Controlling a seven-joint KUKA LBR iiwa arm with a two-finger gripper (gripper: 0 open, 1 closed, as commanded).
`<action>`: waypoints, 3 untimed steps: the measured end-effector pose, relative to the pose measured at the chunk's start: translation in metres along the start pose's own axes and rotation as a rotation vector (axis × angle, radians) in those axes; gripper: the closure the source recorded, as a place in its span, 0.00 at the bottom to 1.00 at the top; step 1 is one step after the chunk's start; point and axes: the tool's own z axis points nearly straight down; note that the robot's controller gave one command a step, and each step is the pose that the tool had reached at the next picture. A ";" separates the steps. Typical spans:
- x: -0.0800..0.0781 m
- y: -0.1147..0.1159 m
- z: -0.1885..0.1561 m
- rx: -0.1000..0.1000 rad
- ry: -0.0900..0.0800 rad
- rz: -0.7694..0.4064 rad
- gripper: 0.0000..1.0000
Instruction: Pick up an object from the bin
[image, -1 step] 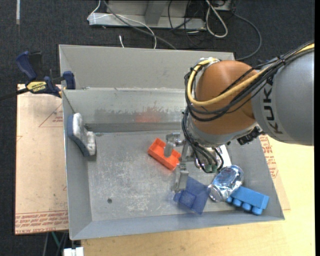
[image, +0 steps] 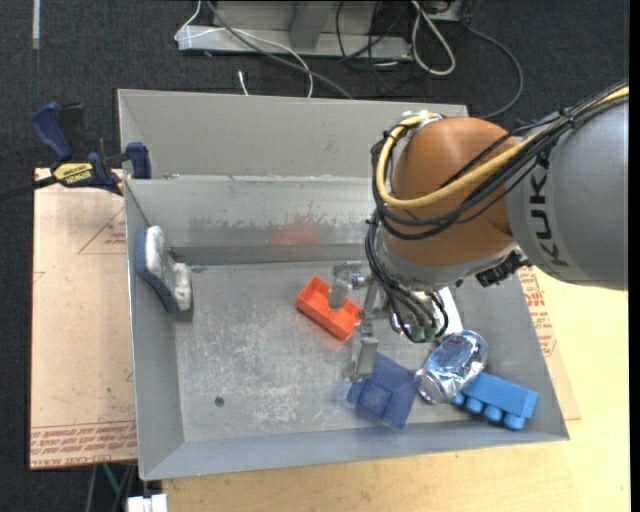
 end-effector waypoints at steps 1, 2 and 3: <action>-0.030 -0.028 0.117 -0.002 -0.002 0.211 0.00; 0.012 -0.123 0.160 -0.002 -0.010 -0.265 0.00; -0.083 -0.058 0.163 -0.005 -0.005 0.262 0.00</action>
Offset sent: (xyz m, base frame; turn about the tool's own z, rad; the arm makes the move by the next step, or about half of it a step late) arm -0.0161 -0.1291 -0.1637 -0.2667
